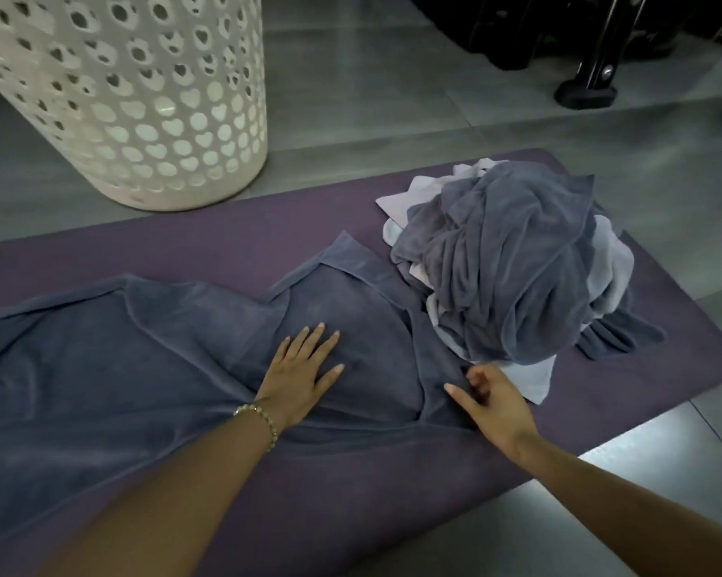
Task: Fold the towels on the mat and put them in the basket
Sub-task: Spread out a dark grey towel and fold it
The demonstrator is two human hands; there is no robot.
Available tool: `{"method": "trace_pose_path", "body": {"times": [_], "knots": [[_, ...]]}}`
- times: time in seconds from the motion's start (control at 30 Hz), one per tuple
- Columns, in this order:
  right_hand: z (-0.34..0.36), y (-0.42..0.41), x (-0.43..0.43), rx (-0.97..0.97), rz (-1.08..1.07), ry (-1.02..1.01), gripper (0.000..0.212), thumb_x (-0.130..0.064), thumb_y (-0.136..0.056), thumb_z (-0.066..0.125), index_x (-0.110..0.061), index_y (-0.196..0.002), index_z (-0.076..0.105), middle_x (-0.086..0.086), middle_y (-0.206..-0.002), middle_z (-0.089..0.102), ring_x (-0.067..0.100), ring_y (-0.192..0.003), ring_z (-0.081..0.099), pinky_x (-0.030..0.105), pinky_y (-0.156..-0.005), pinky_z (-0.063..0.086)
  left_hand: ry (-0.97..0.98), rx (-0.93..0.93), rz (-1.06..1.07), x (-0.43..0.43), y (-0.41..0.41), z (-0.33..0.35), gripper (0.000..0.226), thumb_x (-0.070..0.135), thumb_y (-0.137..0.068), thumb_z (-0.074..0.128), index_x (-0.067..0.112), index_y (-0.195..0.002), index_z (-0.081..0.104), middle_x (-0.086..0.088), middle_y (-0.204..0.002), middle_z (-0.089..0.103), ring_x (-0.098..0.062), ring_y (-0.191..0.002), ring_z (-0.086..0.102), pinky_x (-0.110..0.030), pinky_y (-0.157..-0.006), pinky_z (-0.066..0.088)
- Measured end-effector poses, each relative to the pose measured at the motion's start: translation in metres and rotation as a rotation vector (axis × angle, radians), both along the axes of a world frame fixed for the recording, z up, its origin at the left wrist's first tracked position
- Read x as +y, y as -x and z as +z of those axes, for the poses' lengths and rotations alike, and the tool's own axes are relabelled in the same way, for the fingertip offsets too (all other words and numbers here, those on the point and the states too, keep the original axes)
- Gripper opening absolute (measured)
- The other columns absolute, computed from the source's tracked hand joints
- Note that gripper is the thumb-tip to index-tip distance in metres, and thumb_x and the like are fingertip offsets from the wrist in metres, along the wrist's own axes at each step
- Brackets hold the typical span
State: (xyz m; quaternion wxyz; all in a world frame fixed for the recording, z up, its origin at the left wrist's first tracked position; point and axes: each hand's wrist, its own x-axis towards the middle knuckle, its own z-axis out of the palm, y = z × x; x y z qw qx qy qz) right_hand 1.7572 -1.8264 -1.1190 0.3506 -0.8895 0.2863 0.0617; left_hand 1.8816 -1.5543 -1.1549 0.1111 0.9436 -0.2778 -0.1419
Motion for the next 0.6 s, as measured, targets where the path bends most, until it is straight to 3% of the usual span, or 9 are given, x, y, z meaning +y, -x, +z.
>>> {"method": "trace_pose_path", "body": {"times": [0.17,0.3,0.47,0.6], "knots": [[0.028,-0.061,0.063,-0.006,0.441,0.08,0.045,-0.041,-0.087,0.064,-0.017,-0.124,0.054,-0.003,-0.126,0.049,0.015,-0.118,0.048,0.022,-0.099,0.036,-0.026,0.023,0.066,0.07,-0.024,0.046,0.122,0.083,-0.054,-0.03,0.027,-0.149,0.022,0.005,-0.156,0.022,-0.013,-0.144,0.015,-0.028,-0.117,0.004],[0.042,-0.108,0.159,0.027,0.599,-0.063,0.048,-0.042,-0.09,0.06,-0.019,-0.131,0.048,-0.006,-0.133,0.042,0.012,-0.124,0.044,0.018,-0.101,0.031,-0.019,0.064,0.242,0.163,-0.03,0.064,0.077,0.071,-0.088,0.012,0.024,-0.146,0.032,0.004,-0.149,0.036,-0.016,-0.137,0.032,-0.032,-0.115,0.022],[0.035,-0.127,0.278,0.026,0.821,-0.141,0.068,-0.059,-0.081,0.058,-0.015,-0.132,0.048,-0.001,-0.135,0.044,0.017,-0.126,0.044,0.022,-0.104,0.031,-0.107,0.149,0.565,0.283,0.011,0.072,0.059,0.051,-0.098,0.028,0.02,-0.148,0.025,0.002,-0.154,0.028,-0.02,-0.14,0.027,-0.035,-0.113,0.025],[0.023,-0.126,0.348,0.04,1.003,-0.155,0.054,-0.041,-0.089,0.062,-0.016,-0.134,0.048,-0.002,-0.139,0.042,0.013,-0.128,0.043,0.018,-0.103,0.028,-0.061,0.198,0.919,0.35,0.065,0.061,0.062,0.05,-0.097,0.034,0.017,-0.149,0.022,-0.001,-0.156,0.021,-0.027,-0.141,0.025,-0.038,-0.114,0.024]]}}
